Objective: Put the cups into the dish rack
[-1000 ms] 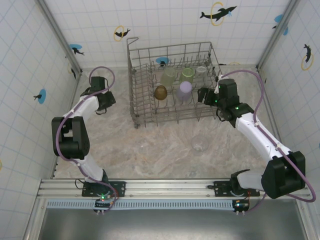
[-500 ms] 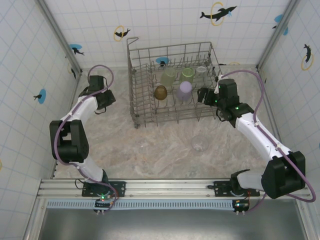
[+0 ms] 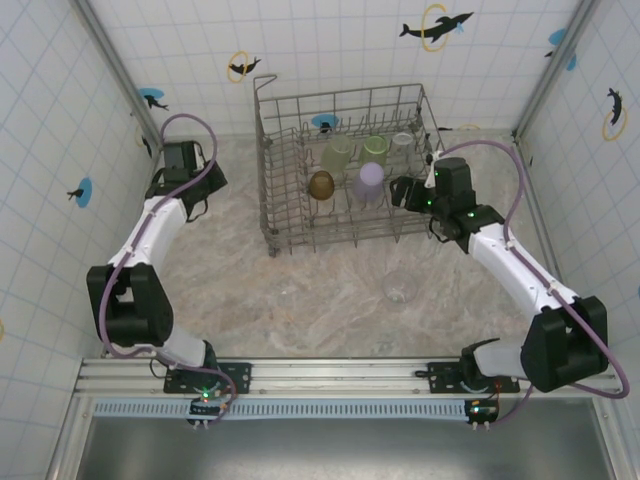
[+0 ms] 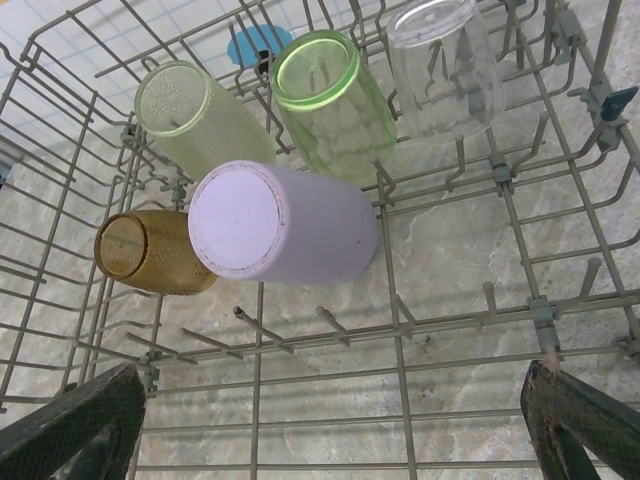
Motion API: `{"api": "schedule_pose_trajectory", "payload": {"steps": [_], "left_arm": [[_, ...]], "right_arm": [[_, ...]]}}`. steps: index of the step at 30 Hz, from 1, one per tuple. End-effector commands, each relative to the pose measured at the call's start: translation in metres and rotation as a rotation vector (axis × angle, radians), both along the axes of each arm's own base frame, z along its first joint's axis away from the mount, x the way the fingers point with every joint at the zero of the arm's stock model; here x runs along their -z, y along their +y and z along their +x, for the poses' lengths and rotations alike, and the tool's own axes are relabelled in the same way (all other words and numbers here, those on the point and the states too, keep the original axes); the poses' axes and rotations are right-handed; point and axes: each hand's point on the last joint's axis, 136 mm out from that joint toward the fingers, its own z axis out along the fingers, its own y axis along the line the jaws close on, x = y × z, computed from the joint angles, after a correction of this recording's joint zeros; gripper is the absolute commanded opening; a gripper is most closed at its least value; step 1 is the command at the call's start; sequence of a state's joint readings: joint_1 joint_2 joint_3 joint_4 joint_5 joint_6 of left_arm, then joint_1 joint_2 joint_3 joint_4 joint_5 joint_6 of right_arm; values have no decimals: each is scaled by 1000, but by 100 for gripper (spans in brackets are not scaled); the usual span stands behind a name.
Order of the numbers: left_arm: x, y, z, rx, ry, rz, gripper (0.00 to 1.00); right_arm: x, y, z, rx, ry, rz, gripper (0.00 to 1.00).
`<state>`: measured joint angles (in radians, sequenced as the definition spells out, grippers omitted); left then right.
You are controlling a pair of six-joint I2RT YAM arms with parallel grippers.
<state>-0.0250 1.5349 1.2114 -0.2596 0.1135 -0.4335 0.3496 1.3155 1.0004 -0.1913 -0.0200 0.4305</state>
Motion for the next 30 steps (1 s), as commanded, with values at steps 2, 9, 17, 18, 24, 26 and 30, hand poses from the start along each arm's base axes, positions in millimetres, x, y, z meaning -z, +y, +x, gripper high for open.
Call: {"api": "schedule_pose_trajectory", "payload": {"steps": [2,9,17,18,24,26,30], "left_arm": [[-65,-21,2,81,-246,-123,0],[-112,-17,-10,55,-420,-135,0],[-152,-49,-19,196,-543,-183,0],[-154,-50,-20,202,-554,-192,0],[-168,-75,-29,310,-610,-226,0],[-173,-82,-31,345,-629,-211,0],[-180,-96,-32,406,-649,-235,0]], "right_arm": [[-20,8,9,-11,-43,27,100],[-23,20,12,-44,-29,59,100],[-33,39,18,-95,-51,145,100],[-34,42,20,-102,-49,153,100],[-39,63,26,-167,-55,247,100],[-41,70,28,-183,-51,283,100],[-43,81,32,-212,-49,338,100]]}}
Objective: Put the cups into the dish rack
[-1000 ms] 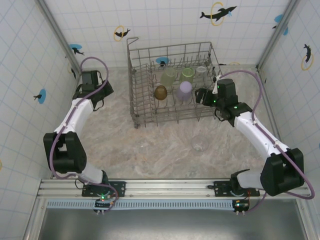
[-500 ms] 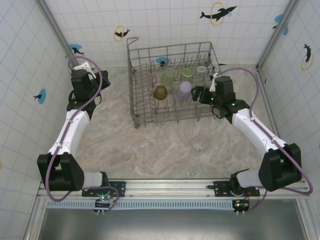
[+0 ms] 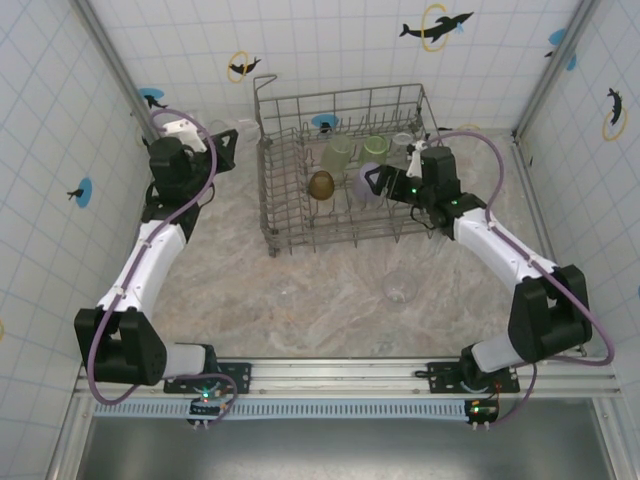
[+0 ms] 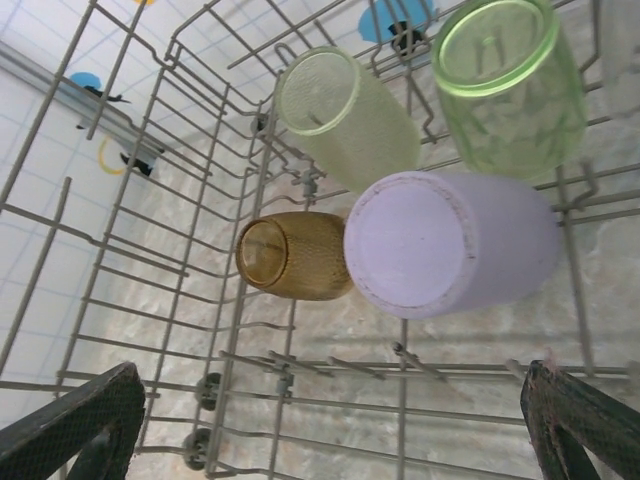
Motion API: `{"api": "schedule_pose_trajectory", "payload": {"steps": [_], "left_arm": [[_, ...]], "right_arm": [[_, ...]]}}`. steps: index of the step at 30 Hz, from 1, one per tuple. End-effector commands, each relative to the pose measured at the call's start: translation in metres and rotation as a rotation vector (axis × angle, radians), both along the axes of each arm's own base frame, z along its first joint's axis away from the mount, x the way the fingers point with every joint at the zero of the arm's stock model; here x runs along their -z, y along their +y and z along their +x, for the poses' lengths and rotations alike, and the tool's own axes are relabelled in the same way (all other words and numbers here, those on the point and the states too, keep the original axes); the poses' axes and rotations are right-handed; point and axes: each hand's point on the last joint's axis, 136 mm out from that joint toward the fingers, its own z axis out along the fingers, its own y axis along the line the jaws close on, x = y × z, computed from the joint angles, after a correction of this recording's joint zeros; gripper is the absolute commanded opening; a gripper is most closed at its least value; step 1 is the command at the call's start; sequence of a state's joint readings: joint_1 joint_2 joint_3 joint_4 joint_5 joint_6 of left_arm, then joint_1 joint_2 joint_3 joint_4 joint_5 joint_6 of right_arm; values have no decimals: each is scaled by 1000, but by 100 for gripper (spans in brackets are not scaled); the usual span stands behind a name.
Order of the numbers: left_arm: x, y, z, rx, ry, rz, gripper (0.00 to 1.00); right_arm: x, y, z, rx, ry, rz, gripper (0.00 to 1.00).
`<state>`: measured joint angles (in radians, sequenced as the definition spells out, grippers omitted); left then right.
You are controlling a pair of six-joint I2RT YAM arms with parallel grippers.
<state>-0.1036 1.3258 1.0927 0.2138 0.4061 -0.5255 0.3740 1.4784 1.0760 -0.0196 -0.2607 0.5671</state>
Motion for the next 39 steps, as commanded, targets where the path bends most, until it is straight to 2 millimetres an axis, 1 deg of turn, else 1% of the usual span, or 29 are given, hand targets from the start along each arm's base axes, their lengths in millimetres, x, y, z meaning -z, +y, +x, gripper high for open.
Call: {"api": "schedule_pose_trajectory", "payload": {"steps": [1,7,12,19,25,28,35,39], "left_arm": [[-38,-20,-9,99,-139,-8,0],[-40,-58,-14,223,-183,43,0],[-37,-74,-12,275,-196,41,0],[-34,-104,-8,358,-199,35,0],[-34,-119,-7,396,-203,-6,0],[-31,-125,-7,412,-202,-14,0],[-29,-128,-5,426,-207,-71,0],[-30,-132,-2,443,-205,-106,0]], "right_arm": [[-42,20,12,-48,-96,127,100],[-57,31,20,-60,-106,230,100],[-63,43,23,-88,-74,339,100],[-74,52,29,-85,-79,451,100],[-83,66,37,-103,-77,569,100],[-83,73,42,-103,-64,615,100],[-92,84,49,-116,-60,769,100],[-97,95,57,-134,-50,826,100]]}}
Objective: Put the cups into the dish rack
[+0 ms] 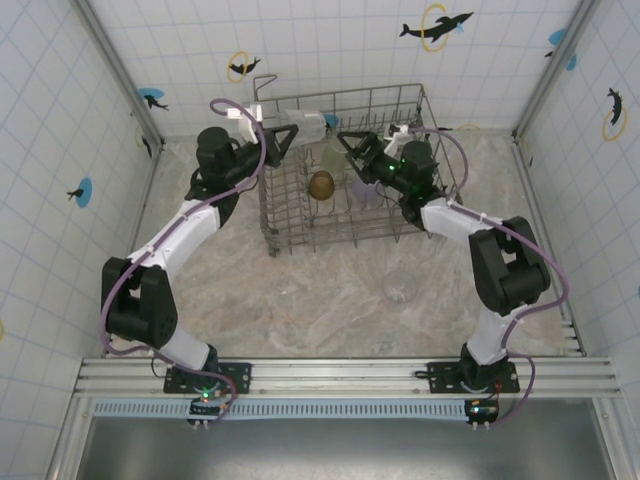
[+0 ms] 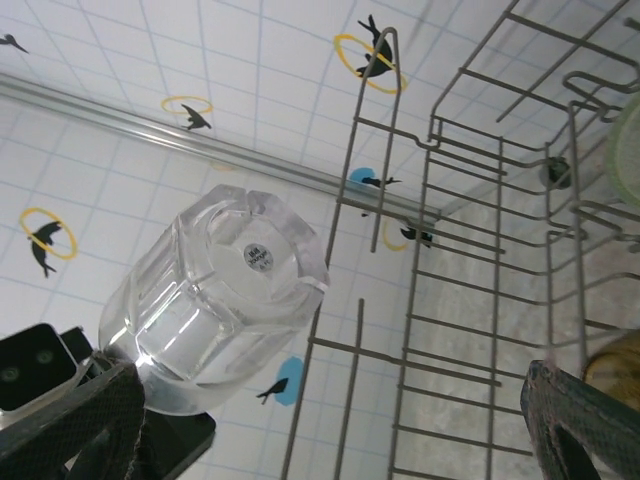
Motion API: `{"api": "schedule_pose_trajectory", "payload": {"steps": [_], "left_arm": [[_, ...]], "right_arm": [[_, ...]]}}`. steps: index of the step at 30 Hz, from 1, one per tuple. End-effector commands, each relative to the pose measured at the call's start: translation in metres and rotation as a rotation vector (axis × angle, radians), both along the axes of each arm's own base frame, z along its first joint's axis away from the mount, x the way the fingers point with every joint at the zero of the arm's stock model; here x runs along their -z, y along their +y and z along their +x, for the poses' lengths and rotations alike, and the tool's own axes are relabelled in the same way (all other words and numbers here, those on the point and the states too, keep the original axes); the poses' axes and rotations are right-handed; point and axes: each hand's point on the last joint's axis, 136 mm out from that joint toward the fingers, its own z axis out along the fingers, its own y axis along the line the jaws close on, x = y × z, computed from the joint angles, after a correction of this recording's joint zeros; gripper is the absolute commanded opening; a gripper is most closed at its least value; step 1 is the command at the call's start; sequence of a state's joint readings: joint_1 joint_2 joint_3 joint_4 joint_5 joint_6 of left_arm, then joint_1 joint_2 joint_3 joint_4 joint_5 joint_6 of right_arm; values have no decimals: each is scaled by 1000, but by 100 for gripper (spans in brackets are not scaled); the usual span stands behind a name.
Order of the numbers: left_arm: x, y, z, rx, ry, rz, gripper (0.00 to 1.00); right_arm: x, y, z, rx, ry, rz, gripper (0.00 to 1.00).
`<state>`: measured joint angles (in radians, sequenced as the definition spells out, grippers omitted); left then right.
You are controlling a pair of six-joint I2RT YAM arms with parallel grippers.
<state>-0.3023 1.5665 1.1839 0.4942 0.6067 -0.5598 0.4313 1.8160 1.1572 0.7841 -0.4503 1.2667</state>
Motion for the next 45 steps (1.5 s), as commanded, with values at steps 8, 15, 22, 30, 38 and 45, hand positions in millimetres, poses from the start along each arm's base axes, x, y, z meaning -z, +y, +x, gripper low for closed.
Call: {"api": "schedule_pose_trajectory", "payload": {"steps": [8,15,22,30,38,45], "left_arm": [[-25,-21,-6,76,-78,-89,0],[-20,-36,-7,107,-64,-94,0],[-15,-44,-11,125,-57,-91,0],[-9,-45,-12,130,-37,-92,0],[-4,-46,-11,131,-19,-82,0],[-1,-43,-9,107,-1,-60,30]], "right_arm": [[-47,22,15,-30,-69,185,100],[-47,29,22,-28,-47,229,100],[-47,26,29,9,-37,262,100],[-46,20,31,27,-55,299,81],[-48,22,34,1,-40,329,58],[-51,18,32,0,-60,322,48]]}}
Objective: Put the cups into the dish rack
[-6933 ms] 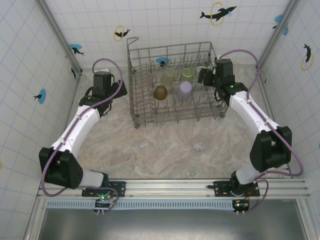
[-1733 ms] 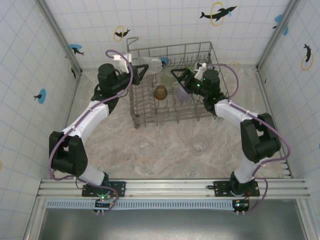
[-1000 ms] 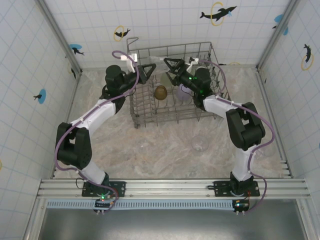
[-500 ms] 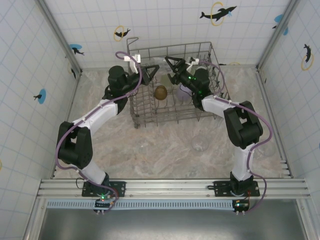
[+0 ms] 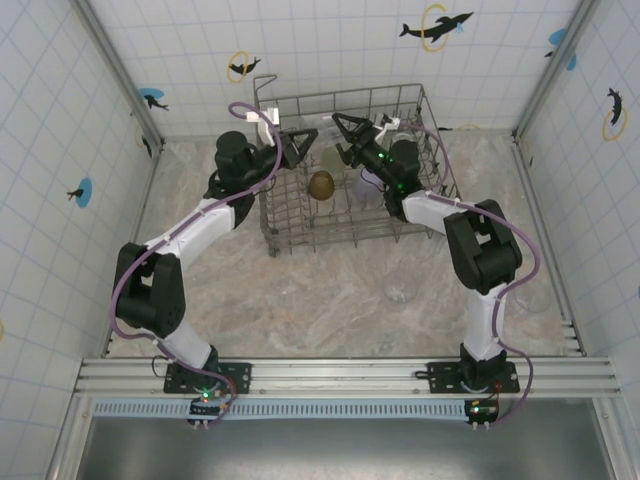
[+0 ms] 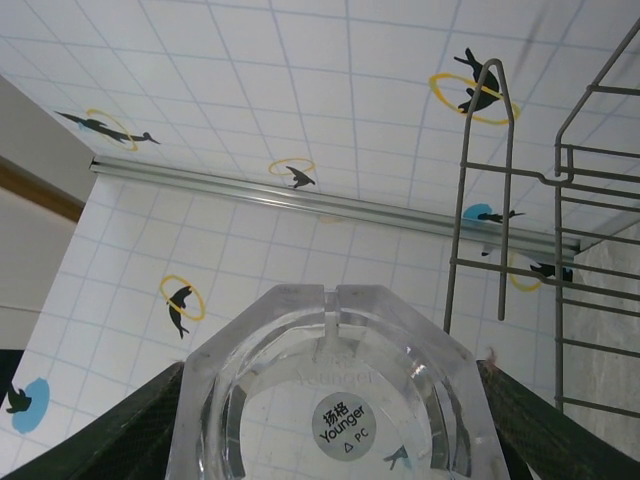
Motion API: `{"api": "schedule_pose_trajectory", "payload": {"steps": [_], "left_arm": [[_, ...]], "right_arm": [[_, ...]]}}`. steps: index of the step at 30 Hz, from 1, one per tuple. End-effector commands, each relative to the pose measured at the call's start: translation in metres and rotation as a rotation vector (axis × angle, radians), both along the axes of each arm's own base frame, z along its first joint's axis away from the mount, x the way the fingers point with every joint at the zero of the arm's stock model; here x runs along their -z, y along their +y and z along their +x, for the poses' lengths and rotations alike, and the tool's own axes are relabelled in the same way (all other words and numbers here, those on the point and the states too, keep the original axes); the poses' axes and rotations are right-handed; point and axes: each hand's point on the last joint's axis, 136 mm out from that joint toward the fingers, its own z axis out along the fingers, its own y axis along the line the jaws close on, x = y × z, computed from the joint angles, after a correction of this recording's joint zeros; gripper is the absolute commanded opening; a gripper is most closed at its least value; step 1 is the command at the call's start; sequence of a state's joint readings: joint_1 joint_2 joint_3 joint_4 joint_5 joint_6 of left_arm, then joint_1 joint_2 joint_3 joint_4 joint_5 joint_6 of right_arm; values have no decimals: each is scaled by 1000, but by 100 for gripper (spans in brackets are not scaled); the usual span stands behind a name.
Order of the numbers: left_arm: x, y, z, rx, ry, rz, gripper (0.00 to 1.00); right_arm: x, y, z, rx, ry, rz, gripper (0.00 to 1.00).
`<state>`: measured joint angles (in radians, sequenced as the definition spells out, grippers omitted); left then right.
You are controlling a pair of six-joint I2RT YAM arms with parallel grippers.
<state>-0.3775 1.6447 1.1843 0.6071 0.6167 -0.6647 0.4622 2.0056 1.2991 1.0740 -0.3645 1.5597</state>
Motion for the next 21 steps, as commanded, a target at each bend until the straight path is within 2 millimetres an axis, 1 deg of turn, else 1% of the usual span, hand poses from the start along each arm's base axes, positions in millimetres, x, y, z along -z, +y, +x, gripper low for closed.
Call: {"api": "schedule_pose_trajectory", "payload": {"steps": [1,2,3,4,9,13,16,19,21], "left_arm": [[-13,-3,-5,14,-54,13,35],[-14,-2,-5,7,-53,17,40],[-13,-1,-4,-4,-49,23,45],[-12,0,-4,-14,-44,29,50],[-13,10,-4,-73,-33,53,71],[-16,17,-9,-107,-34,81,81],[-18,26,-12,-154,-40,115,97],[-20,36,-15,-201,-53,148,97],[-20,45,-15,-255,-48,178,97]], "right_arm": [[-22,-3,1,4,-77,15,48],[-22,-4,4,15,-81,-12,48],[-21,-1,1,-10,-96,-48,48],[-23,-3,1,-4,-107,-64,47],[-24,-7,4,9,-138,-167,47],[-23,-9,6,10,-174,-263,47],[-23,-5,5,10,-247,-394,46],[-15,5,1,8,-330,-594,46],[-9,11,-5,-2,-384,-710,46]]}}
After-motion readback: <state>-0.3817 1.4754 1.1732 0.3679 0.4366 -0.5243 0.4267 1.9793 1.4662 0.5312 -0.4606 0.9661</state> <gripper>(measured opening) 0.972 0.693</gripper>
